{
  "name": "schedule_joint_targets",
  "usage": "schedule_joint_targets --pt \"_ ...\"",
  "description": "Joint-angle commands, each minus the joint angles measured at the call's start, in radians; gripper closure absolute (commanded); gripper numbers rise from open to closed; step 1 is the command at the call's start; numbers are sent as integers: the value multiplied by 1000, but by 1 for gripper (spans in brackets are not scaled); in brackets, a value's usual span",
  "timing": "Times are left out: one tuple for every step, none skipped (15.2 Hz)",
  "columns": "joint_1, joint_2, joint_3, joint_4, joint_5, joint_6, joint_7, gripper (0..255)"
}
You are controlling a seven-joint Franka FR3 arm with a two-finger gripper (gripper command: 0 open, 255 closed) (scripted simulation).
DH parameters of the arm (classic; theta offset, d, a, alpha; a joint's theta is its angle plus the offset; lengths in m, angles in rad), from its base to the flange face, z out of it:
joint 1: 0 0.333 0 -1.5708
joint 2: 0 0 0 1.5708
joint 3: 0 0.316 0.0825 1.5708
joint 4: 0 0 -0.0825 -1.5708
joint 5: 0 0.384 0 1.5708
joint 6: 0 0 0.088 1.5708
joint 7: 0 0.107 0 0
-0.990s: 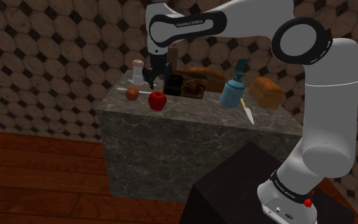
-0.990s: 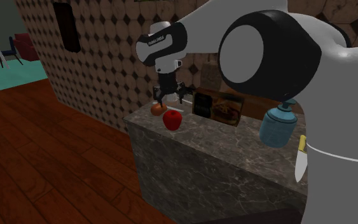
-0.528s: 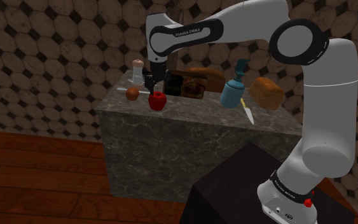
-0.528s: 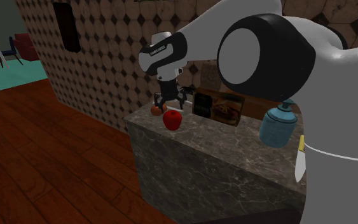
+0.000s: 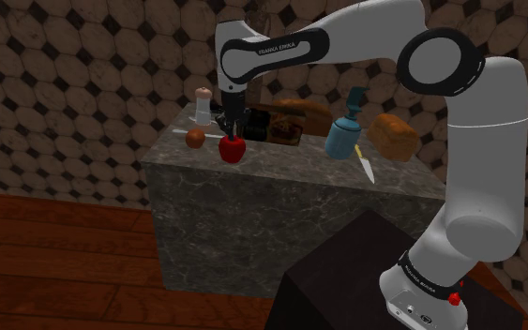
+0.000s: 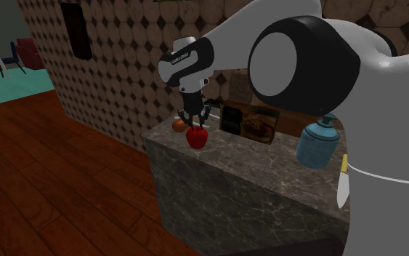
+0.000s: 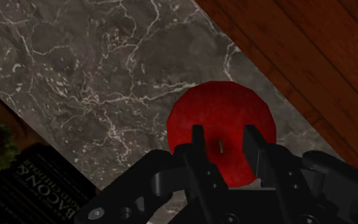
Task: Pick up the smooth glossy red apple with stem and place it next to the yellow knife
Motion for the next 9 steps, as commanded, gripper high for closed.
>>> schedule_joint_targets --pt "0 0 0 0 0 0 0 255" --pt "0 0 0 0 0 0 0 255" --pt "0 0 0 0 0 0 0 255" --pt "0 0 0 0 0 0 0 255" --pt "0 0 0 0 0 0 0 255" --pt "0 0 0 0 0 0 0 255" --pt "0 0 0 0 0 0 0 255" --pt "0 0 0 0 0 0 0 255" --pt "0 -3 1 8 1 -11 -2 255"
